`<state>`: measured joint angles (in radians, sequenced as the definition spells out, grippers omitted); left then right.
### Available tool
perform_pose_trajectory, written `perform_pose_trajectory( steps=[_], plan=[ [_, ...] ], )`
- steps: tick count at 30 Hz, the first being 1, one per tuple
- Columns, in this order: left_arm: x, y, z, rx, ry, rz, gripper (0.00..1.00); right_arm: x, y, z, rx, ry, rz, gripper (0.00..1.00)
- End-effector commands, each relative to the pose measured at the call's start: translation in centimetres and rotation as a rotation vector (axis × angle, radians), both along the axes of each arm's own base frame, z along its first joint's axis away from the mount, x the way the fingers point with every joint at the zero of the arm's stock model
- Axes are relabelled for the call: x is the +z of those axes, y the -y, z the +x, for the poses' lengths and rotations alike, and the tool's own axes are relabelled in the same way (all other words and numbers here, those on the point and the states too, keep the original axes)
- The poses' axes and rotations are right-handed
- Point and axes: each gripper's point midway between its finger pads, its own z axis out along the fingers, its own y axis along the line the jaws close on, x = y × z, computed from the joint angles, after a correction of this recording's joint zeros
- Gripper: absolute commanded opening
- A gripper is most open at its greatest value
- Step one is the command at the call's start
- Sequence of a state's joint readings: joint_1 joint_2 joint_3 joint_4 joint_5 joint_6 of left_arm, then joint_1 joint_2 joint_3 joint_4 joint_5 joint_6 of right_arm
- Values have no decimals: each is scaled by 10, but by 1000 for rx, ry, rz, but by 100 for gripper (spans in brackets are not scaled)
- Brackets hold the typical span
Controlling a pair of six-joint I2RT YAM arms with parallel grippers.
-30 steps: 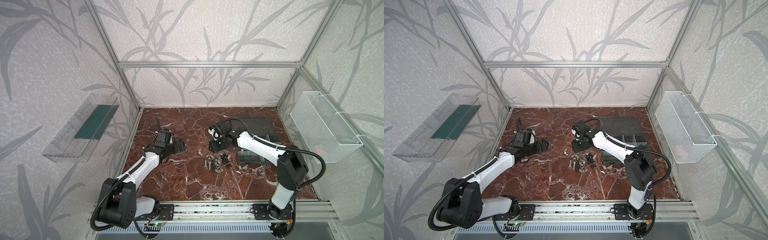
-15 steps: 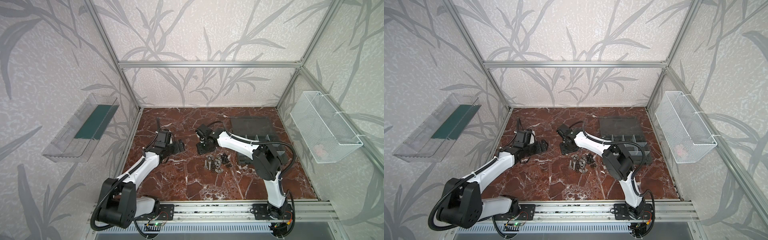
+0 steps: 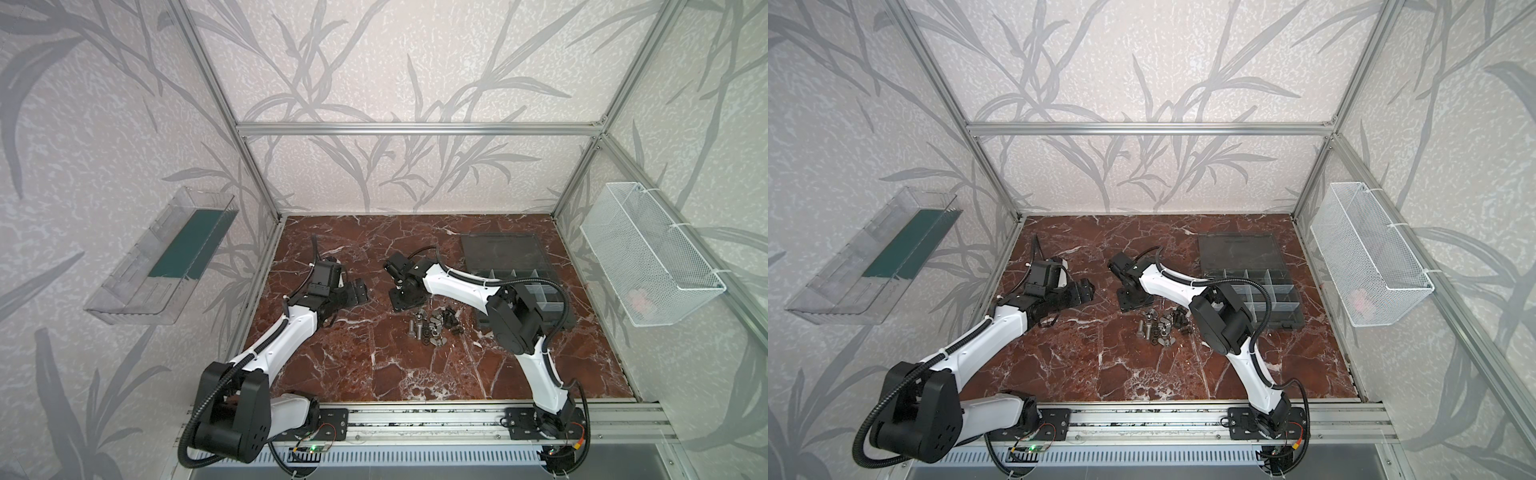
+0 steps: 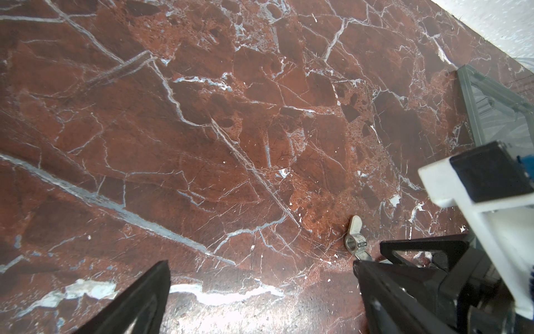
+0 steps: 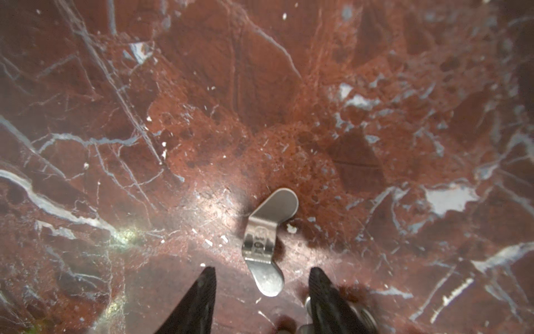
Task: Sort the screws and nuts into containers
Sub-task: Pick up the nut from the center of the table.
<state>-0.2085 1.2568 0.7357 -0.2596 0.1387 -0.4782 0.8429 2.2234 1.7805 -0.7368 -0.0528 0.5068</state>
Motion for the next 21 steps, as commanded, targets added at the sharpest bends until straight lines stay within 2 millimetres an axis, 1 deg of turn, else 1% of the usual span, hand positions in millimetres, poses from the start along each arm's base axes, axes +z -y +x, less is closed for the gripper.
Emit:
perform_pose_trajectory(
  steps=[1,16,18,21],
  plan=[
    [-2,-5,-5,5,-4,23,99,-5,-1,2,-5,-1,-20,53],
    [-3,-7,-5,10,-1,25,99,-23,-2,6,1,-12,-54,48],
    [-2,-7,-5,9,0,24,99,-24,-1,6,2,-14,-62,46],
    [-3,-9,-5,13,-2,27,99,-27,1,5,0,-18,-76,42]
  ],
)
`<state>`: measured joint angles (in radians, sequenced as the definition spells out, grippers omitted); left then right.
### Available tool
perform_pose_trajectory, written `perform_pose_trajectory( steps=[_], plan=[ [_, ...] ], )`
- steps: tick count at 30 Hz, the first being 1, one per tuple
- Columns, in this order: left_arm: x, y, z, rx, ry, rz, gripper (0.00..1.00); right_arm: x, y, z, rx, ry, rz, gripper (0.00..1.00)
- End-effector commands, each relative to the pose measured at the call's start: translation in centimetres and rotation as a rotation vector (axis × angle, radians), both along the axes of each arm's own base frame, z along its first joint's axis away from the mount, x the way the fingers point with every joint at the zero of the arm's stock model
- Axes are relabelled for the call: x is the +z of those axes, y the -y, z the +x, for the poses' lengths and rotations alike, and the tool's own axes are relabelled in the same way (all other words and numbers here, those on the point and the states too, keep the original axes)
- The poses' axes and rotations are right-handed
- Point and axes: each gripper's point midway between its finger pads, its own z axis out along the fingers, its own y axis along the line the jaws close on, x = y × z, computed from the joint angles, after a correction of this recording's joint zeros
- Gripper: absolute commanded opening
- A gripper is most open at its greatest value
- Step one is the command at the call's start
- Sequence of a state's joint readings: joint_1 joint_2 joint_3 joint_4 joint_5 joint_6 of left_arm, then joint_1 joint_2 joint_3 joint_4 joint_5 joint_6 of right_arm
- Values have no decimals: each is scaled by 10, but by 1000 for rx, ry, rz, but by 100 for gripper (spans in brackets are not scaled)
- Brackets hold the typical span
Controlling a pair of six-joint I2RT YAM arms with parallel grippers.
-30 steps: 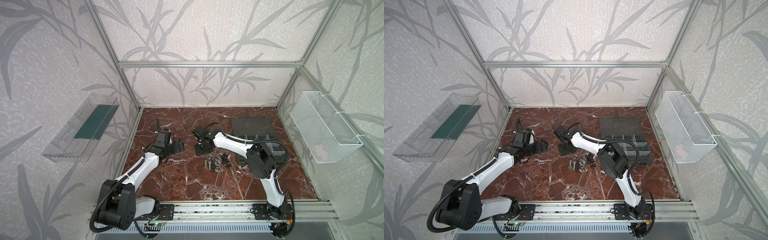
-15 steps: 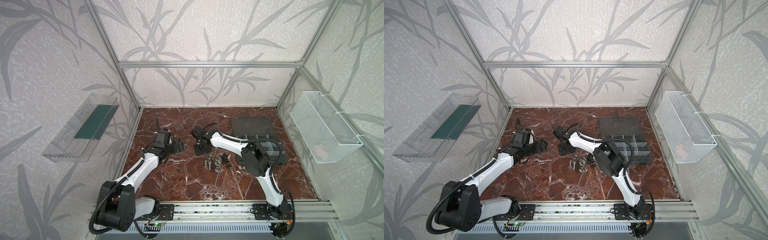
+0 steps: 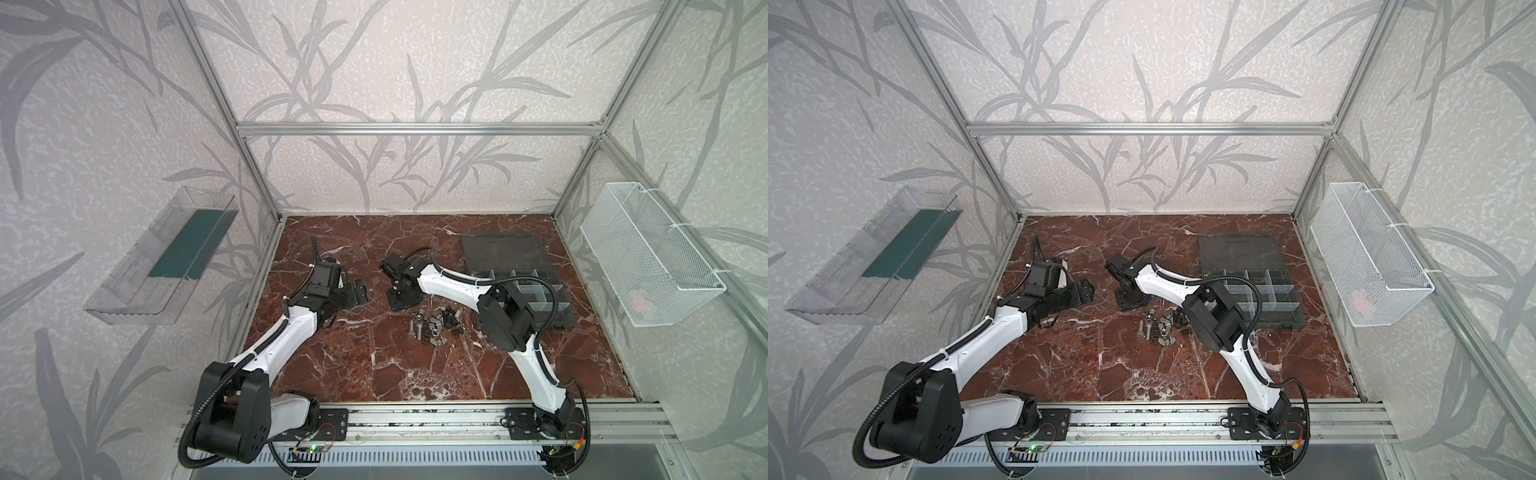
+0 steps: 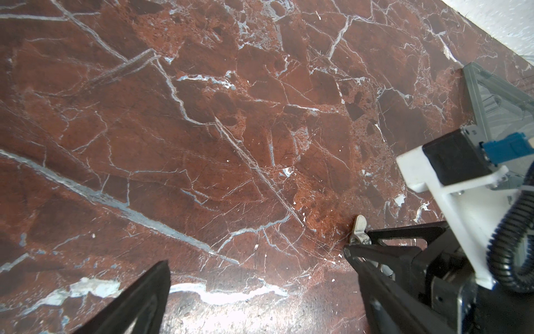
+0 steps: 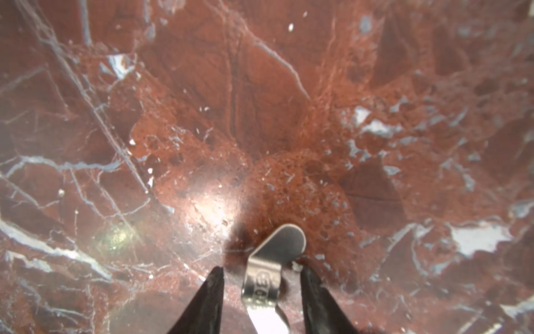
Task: Sort the screws and nuts into containers
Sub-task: Pick up the nut from the center of the table.
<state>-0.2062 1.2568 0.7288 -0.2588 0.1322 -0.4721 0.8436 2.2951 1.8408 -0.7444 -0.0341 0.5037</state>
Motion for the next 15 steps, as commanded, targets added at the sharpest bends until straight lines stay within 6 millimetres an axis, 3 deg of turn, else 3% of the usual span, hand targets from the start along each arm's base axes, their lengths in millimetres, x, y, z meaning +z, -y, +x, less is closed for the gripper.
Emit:
perform_pose_trajectory(
  steps=[1,7,15],
  plan=[
    [0,-6,-4,11,3,16,99,-12,7,-3,3,-18,-55,39],
    [0,-7,-4,12,2,17,99,-16,11,-4,8,-23,-81,28],
    [-1,-6,-3,10,1,12,99,-6,15,-2,30,10,-88,2]
  ],
)
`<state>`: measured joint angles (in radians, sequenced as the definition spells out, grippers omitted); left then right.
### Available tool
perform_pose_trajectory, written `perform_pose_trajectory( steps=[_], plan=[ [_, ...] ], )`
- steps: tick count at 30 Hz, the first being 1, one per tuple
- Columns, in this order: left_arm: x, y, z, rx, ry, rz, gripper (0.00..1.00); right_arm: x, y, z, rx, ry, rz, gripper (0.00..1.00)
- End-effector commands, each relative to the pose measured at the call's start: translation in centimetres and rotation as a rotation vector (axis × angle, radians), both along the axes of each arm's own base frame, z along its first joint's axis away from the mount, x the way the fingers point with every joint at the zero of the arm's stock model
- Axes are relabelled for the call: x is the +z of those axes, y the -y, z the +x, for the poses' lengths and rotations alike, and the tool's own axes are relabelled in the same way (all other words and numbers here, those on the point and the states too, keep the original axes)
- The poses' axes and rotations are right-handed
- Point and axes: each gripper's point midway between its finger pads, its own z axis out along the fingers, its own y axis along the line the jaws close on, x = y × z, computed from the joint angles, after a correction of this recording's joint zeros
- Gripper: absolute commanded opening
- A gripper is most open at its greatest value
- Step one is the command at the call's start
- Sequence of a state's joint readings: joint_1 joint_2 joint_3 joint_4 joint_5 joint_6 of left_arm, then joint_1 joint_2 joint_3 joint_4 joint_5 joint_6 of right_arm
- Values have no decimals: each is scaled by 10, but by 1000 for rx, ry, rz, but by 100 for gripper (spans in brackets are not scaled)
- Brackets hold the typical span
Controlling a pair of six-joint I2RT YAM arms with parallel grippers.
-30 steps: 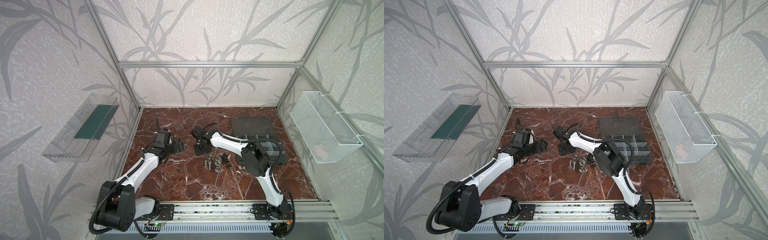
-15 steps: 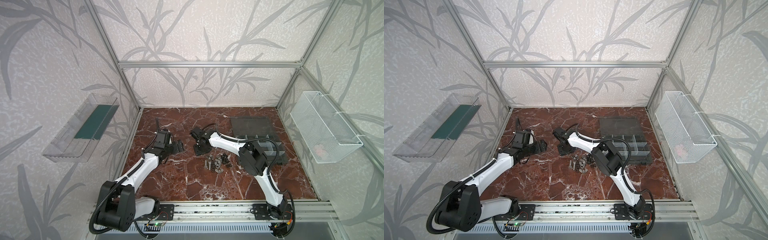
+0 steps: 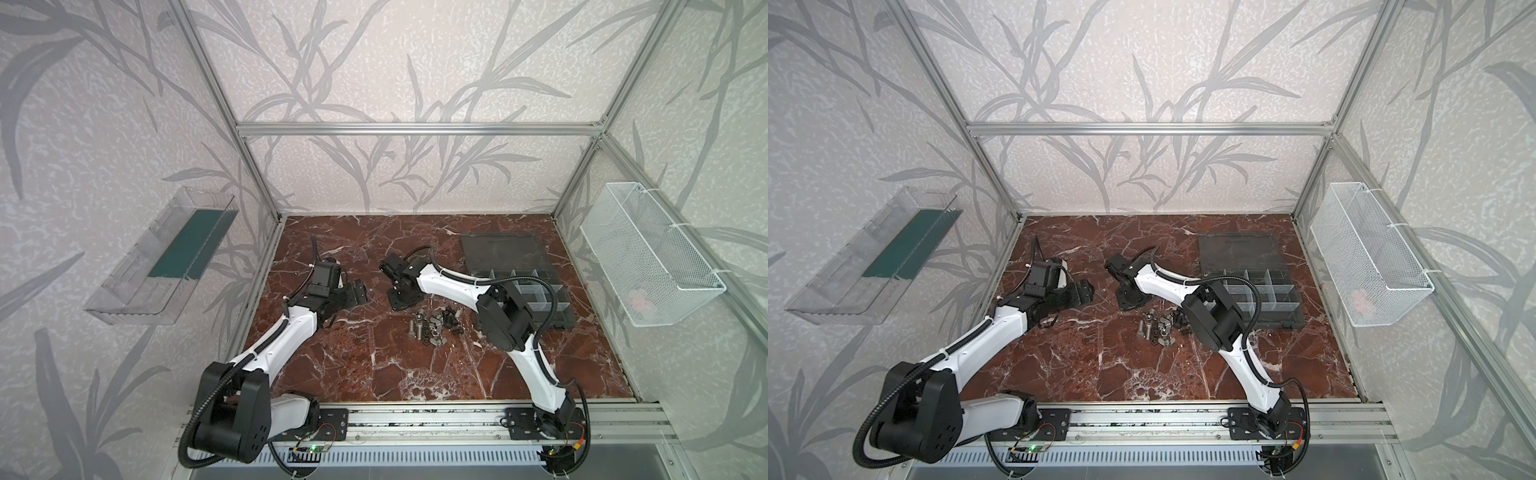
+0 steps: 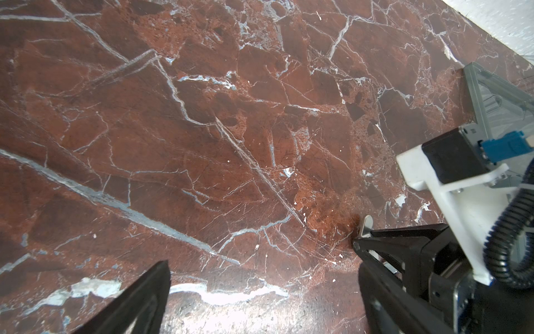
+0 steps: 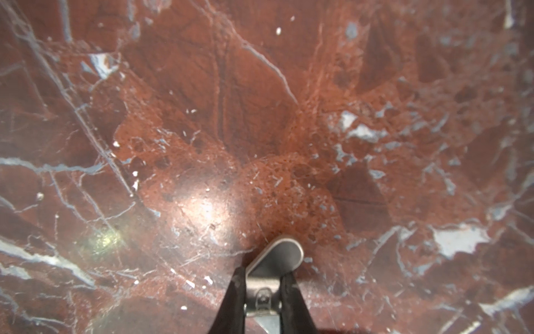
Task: Sort the screws and nuts into containers
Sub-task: Pick up the nut from the center of the table.
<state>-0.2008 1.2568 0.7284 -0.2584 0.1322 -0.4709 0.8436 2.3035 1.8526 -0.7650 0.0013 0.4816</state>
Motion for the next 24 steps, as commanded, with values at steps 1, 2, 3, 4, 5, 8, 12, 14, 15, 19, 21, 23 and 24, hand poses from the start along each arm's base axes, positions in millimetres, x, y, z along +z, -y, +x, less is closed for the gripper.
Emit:
perform_pose_trajectory(
  steps=[1,2,3,4,5,8,12,14,15,19,21,23,24],
  plan=[
    [-1,-4,-3,6,1,11,99,1,9,-4,27,4,-41,0],
    [-1,-4,-2,6,2,11,99,5,9,-3,35,13,-33,0],
    [-1,-4,-3,5,1,11,99,10,9,-3,43,23,-27,0],
    [-1,-4,-3,5,1,11,99,16,9,-2,52,36,-22,0],
    [-2,-4,-3,5,-1,11,99,22,10,-1,58,51,-19,0],
    [-2,-3,-2,4,0,7,99,41,15,2,63,83,-2,0],
    [0,-2,-1,5,3,-1,99,68,28,6,54,120,19,0],
    [-1,-2,-1,5,2,-5,99,83,40,9,39,142,29,0],
    [0,-1,0,6,5,-7,99,87,47,11,30,148,28,0],
    [0,1,1,3,4,-20,99,107,86,17,-35,178,17,0],
    [0,2,2,2,5,-27,99,113,107,19,-71,188,8,0],
    [0,4,3,-2,4,-40,99,116,130,20,-112,192,0,0],
    [0,5,4,-3,4,-45,99,117,140,20,-130,192,-4,0]
  ],
)
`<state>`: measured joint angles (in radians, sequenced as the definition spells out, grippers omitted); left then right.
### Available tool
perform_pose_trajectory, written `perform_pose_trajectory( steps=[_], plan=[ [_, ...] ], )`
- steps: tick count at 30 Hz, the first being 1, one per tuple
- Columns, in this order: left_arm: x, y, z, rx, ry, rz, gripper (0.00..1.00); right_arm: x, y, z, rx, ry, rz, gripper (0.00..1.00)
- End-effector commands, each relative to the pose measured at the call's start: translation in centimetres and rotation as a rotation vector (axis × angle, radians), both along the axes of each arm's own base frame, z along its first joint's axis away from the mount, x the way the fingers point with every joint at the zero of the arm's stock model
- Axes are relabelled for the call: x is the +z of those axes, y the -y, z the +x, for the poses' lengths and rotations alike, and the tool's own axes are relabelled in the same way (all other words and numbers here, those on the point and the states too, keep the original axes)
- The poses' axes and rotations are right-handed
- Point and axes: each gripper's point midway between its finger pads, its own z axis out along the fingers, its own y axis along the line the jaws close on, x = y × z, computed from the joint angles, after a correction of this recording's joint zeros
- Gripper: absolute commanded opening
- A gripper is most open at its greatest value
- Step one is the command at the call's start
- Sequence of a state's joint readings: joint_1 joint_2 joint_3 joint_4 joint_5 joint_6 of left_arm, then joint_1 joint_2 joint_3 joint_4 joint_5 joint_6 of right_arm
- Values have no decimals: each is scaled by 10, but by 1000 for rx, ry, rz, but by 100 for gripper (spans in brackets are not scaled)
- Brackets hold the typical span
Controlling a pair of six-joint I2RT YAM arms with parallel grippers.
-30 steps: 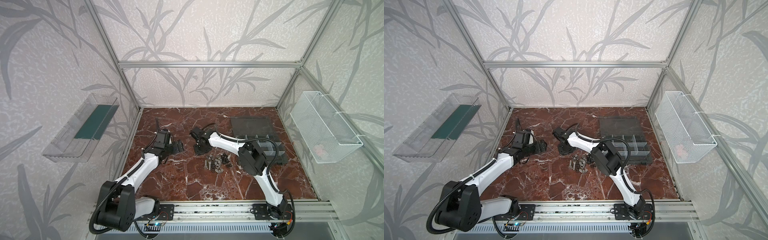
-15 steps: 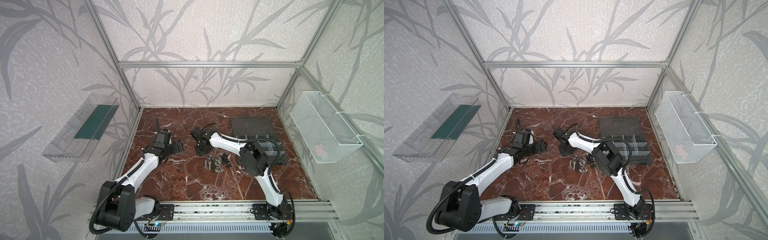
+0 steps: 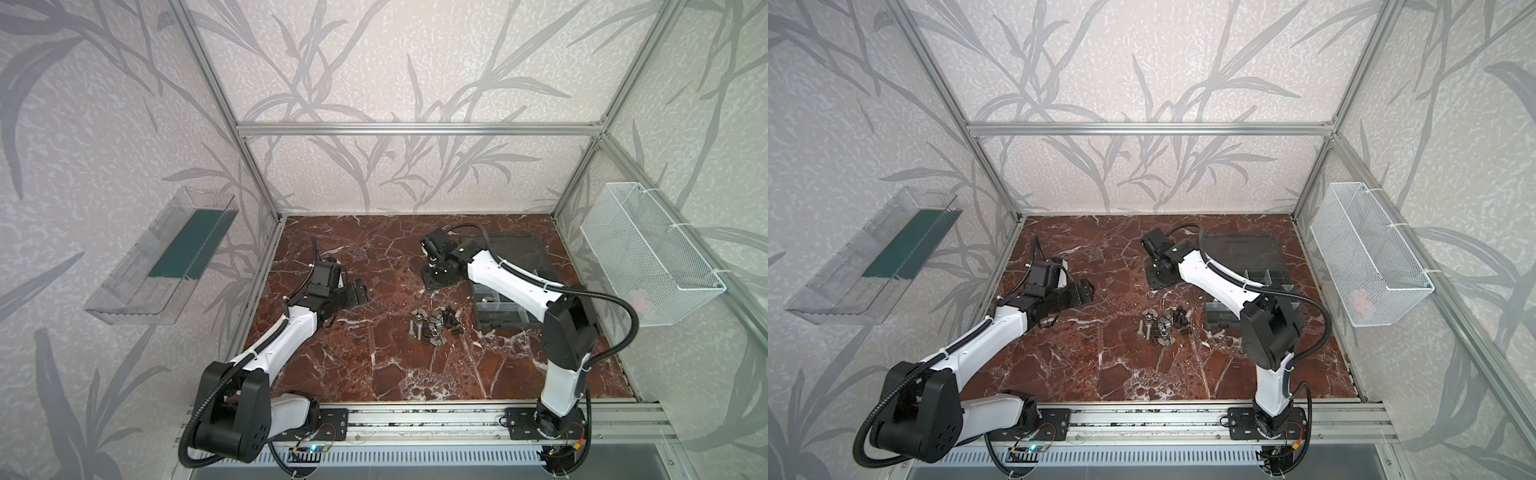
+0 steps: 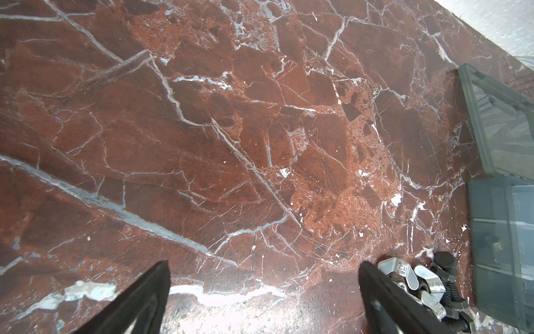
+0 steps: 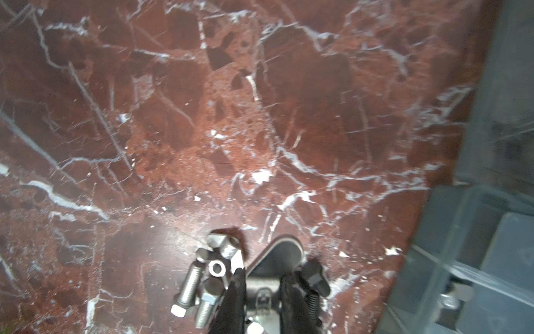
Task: Sort the screws and nuts into containers
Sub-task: Pick up the nut from the center of the table, then place the nut into the container.
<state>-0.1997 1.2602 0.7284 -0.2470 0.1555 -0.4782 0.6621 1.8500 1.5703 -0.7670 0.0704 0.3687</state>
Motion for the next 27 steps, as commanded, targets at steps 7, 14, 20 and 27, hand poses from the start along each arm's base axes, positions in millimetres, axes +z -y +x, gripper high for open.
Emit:
perform_pose_trajectory(
  steps=[7,14,20,27],
  plan=[
    [-1,8,6,2,-1,-64,99,7,90,-7,-164,8,-42,0],
    [-3,15,8,-2,-7,-107,99,-9,130,-12,-252,-26,-66,0],
    [0,27,9,-37,-6,-169,99,-24,142,-11,-276,-53,-80,0],
    [4,36,11,-50,4,-229,99,-38,145,-7,-275,-79,-113,0]
  ],
)
